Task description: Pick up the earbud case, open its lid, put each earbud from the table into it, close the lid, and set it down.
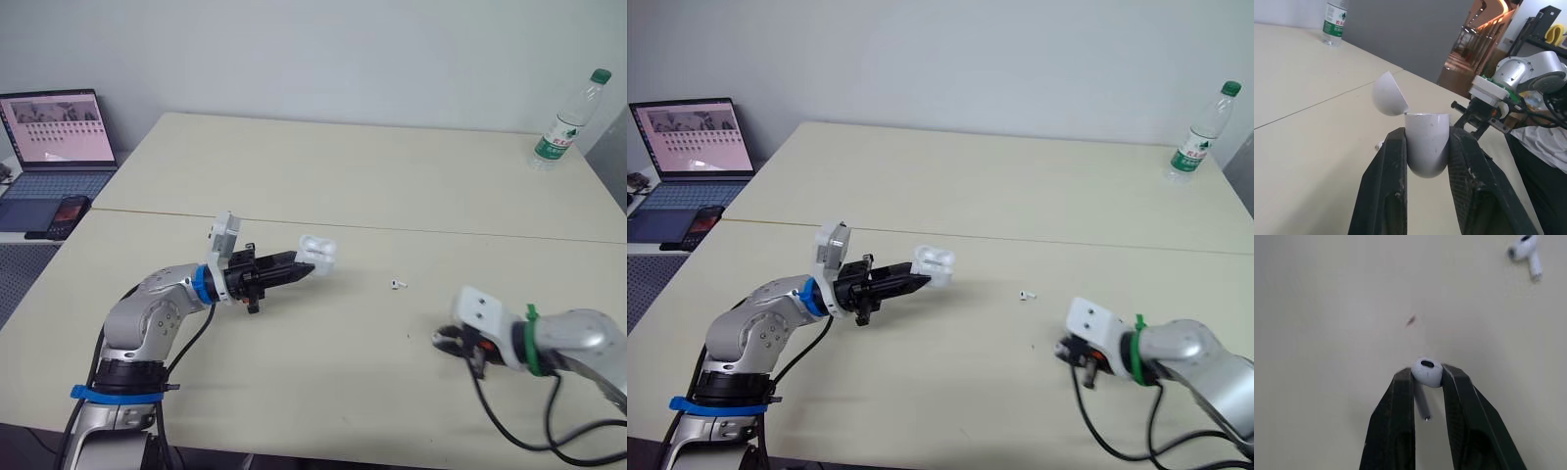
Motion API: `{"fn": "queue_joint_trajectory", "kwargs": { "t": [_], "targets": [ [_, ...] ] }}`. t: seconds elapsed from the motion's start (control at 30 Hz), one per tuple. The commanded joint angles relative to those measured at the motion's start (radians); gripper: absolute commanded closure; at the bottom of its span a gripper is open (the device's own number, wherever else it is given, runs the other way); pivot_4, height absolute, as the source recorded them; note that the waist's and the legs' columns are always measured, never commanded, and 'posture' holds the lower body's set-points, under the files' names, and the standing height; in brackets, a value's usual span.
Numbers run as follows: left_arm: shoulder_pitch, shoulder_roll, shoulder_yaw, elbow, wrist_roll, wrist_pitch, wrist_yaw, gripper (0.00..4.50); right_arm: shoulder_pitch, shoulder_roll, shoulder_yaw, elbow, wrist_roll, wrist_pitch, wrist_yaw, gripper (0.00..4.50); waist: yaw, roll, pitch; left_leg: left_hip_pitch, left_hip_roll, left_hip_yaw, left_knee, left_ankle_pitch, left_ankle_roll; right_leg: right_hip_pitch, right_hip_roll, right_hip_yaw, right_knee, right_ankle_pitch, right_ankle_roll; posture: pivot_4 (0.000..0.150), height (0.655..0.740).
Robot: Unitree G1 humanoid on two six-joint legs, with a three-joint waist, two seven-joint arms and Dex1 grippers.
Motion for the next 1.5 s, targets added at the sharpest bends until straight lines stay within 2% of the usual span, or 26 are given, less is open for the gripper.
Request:
{"fn": "queue_joint_trajectory", "kwargs": {
  "t": [0.03, 0.13, 0.27, 0.5, 0.63, 0.8, 1.03, 1.13, 1.5],
  "targets": [
    [-0.008, -0.01, -0.003, 0.0, 0.004, -0.031, -0.004, 3.74, 0.037, -0.068, -0.052, 0.119, -0.09, -0.274, 0.164, 4.06, -0.007, 0.0, 0.0, 0.001, 0.001, 0.001, 0.001, 0.0, 0.0, 0.0, 0.002, 0.001, 0.0, 0.0, 0.0, 0.15, 0.7362],
    [-0.005, -0.022, -0.011, 0.001, 0.011, -0.042, -0.003, 3.74, 0.033, -0.094, -0.022, 0.233, -0.163, -0.426, 0.25, 4.06, -0.009, -0.001, 0.0, 0.002, 0.002, 0.002, 0.002, 0.0, 0.0, 0.0, 0.003, 0.001, 0.001, 0.001, -0.001, 0.15, 0.7362],
    [0.008, -0.038, -0.014, -0.009, 0.012, -0.053, 0.01, 3.74, -0.08, -0.051, 0.039, 0.412, -0.277, -0.651, 0.31, 4.06, -0.012, -0.001, 0.0, 0.002, 0.003, 0.001, 0.005, 0.0, 0.0, 0.001, 0.004, 0.002, 0.002, 0.002, -0.001, 0.15, 0.7362],
    [0.015, -0.048, -0.014, -0.007, 0.01, -0.059, 0.02, 3.74, -0.165, -0.007, 0.079, 0.504, -0.319, -0.723, 0.387, 4.06, -0.011, -0.001, 0.001, 0.001, 0.003, 0.001, 0.012, 0.0, 0.0, 0.001, 0.002, 0.003, 0.009, 0.002, -0.001, 0.15, 0.7362],
    [0.016, -0.044, -0.014, 0.01, 0.016, -0.059, 0.014, 3.74, -0.164, -0.006, 0.086, 0.504, -0.357, -0.731, 0.389, 2.71, -0.008, -0.001, 0.001, 0.002, 0.003, 0.001, 0.013, 0.0, 0.0, 0.001, 0.002, 0.003, 0.011, 0.002, -0.001, 0.15, 0.7362],
    [0.007, -0.04, -0.019, 0.022, 0.02, -0.056, 0.006, 3.74, -0.139, -0.038, 0.057, 0.395, -0.357, -0.558, 0.384, 0.99, -0.002, -0.001, 0.001, 0.002, 0.003, 0.001, 0.013, 0.0, 0.0, 0.001, 0.002, 0.002, 0.013, 0.002, -0.001, 0.15, 0.7362],
    [-0.02, -0.045, -0.036, 0.049, 0.035, -0.064, -0.009, 3.74, -0.176, -0.086, 0.08, 0.108, -0.355, -0.023, 0.386, 0.99, -0.001, -0.001, 0.001, 0.002, 0.003, 0.001, 0.013, 0.001, -0.001, 0.0, 0.002, 0.002, 0.015, 0.002, -0.001, 0.15, 0.7362],
    [-0.035, -0.048, -0.041, 0.063, 0.042, -0.067, -0.015, 3.74, -0.213, -0.107, 0.133, 0.029, -0.384, 0.129, 0.393, 0.99, -0.001, -0.001, 0.001, 0.002, 0.003, 0.0, 0.013, 0.002, -0.003, -0.001, 0.002, 0.002, 0.016, 0.002, -0.001, 0.15, 0.7362],
    [-0.045, -0.046, -0.051, 0.062, 0.049, -0.071, -0.012, 3.74, -0.355, -0.056, 0.31, 0.052, -0.506, 0.275, 0.338, 0.99, -0.002, -0.001, 0.001, 0.001, 0.002, 0.0, 0.013, 0.002, -0.003, -0.002, 0.002, 0.002, 0.016, 0.002, -0.001, 0.15, 0.7362]
  ]
}}
